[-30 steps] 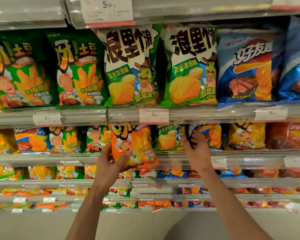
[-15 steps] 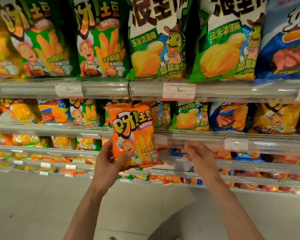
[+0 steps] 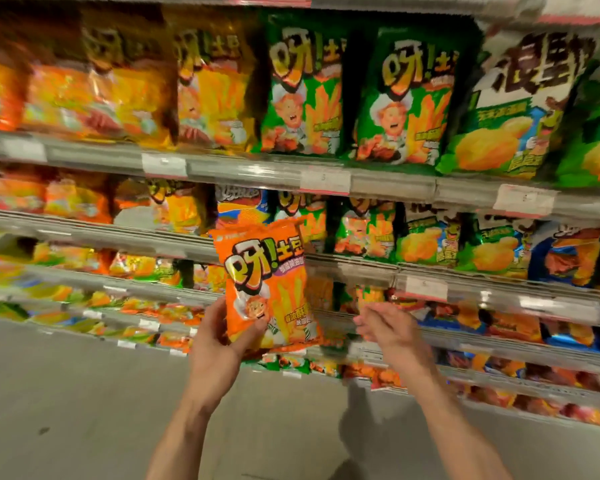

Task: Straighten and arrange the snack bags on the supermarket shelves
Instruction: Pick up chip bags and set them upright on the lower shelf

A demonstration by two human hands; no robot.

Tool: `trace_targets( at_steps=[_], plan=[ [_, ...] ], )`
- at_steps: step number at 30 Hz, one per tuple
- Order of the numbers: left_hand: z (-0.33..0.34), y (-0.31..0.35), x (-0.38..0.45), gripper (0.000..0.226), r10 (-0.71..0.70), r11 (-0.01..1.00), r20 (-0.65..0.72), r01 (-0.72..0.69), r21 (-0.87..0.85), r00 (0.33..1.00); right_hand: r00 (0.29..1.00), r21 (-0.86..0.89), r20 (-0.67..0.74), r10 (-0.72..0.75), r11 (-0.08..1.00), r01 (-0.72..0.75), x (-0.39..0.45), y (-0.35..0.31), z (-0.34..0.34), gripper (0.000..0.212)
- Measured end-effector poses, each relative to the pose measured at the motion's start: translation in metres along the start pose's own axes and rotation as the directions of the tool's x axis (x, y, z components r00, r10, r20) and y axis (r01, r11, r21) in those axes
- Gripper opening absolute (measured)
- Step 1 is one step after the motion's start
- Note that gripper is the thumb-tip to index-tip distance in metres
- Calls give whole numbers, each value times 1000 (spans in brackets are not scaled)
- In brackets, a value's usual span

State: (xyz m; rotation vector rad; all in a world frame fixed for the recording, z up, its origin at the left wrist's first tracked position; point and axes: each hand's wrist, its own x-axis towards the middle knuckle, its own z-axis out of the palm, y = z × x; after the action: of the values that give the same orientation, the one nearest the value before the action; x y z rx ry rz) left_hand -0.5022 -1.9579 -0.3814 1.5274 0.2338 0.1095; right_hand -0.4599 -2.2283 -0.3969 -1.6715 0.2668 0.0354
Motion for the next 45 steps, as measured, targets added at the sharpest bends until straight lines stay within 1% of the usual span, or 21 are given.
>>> trace_targets(
  at_steps=[4,8,11,13,17,21,23,26,28,29,31,32,34,35,36,37,38,40,41,42,45],
  plan=[
    [-75,4,-4,50,10,998,-74,-15,-67,997,996,-23,80,-40,999,42,-10,-8,74,11],
    [-142,5,-2,50,1,994,-157,-18,-112,988,982,-6,187,-26,1000,27,-12,-20,143,12],
    [-185,4,9,45,-13,992,-227,-16,-126,974,978,1,210,-19,1000,19,-4,-31,195,13],
    [-209,2,22,47,-27,991,-264,-9,-135,964,973,15,232,-13,1000,10,4,-37,225,17],
    [-251,7,60,49,-30,992,-283,-6,-127,959,965,10,260,-16,1000,13,32,-43,283,14],
    [-294,17,104,44,-17,998,-267,-2,-71,964,958,41,283,-40,999,30,62,-53,352,14],
    [-317,20,123,47,-46,998,-252,37,-43,967,961,55,273,-51,998,37,75,-57,387,13],
    [-346,26,152,56,-60,998,-247,54,-31,967,954,42,290,-71,997,61,97,-62,436,11],
    [-362,26,171,54,-69,998,-229,69,-9,971,956,28,289,-58,998,52,108,-66,467,14],
    [-370,25,179,50,-72,997,-210,74,3,975,956,8,289,-56,998,56,110,-68,480,14],
    [-383,21,194,47,-77,997,-189,81,17,979,955,-43,291,-59,996,75,109,-67,502,23],
    [-388,19,200,50,-87,996,-183,91,17,979,954,-74,295,-54,994,80,107,-66,510,26],
    [-397,18,215,56,-106,994,-150,109,16,983,952,-157,305,-30,984,82,101,-69,520,22],
    [-402,16,224,59,-105,994,-118,109,27,987,943,-206,331,-32,973,105,99,-72,523,28],
    [-406,14,234,60,-100,994,-85,104,45,991,932,-244,359,-41,960,137,99,-73,528,39],
    [-411,11,243,61,-95,993,-53,99,65,994,924,-261,377,-57,951,165,97,-74,533,43],
    [-416,9,252,63,-95,992,-24,97,83,995,931,-238,358,-74,957,168,94,-76,539,38],
    [-424,5,268,69,-110,988,25,107,107,994,960,-145,268,-80,982,122,87,-79,550,22],
    [-428,4,276,71,-115,987,42,110,120,992,971,-137,228,-78,984,111,85,-80,555,15],
    [-431,5,284,71,-112,986,64,103,133,992,977,-154,201,-74,982,106,81,-82,559,16],
    [-433,13,307,70,-76,983,149,50,176,986,989,-162,142,-32,985,55,75,-86,567,42]
  ],
)
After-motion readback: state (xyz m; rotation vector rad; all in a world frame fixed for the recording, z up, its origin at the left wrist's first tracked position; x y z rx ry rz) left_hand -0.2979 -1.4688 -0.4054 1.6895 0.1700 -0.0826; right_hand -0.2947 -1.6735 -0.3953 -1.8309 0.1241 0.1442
